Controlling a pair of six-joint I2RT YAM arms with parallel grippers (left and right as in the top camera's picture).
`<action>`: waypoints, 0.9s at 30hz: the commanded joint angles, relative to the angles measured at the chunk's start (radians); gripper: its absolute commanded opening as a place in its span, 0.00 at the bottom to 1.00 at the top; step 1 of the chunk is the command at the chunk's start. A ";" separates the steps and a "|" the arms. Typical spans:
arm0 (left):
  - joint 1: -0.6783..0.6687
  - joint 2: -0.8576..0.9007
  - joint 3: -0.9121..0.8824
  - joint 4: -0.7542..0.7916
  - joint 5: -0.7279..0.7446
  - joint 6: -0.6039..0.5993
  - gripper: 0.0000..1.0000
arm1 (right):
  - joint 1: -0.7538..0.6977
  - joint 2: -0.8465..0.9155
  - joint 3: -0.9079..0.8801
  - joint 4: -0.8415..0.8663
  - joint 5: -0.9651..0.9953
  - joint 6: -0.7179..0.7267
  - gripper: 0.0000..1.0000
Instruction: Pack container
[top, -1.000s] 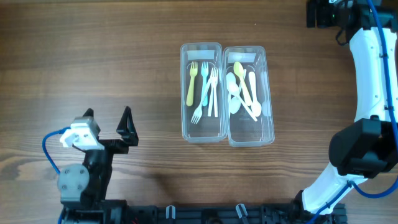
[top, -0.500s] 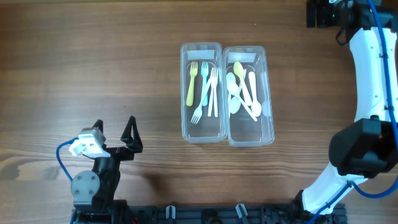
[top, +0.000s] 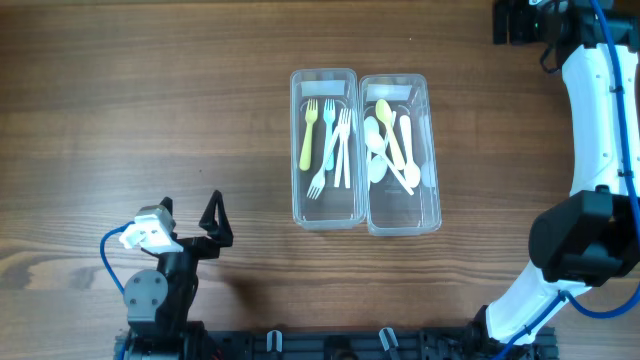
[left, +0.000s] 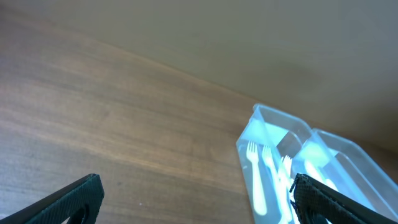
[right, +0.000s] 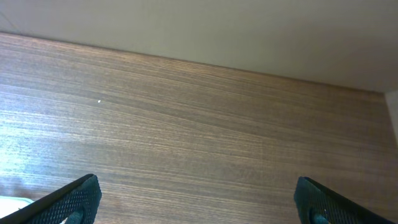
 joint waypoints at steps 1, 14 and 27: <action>-0.005 -0.011 -0.036 0.013 -0.006 -0.013 1.00 | 0.007 0.001 -0.005 0.002 0.013 -0.009 1.00; -0.005 -0.011 -0.036 0.011 -0.024 0.070 1.00 | 0.007 0.001 -0.005 0.002 0.013 -0.008 1.00; -0.005 -0.010 -0.036 0.011 -0.024 0.070 1.00 | 0.007 0.001 -0.005 0.002 0.013 -0.009 1.00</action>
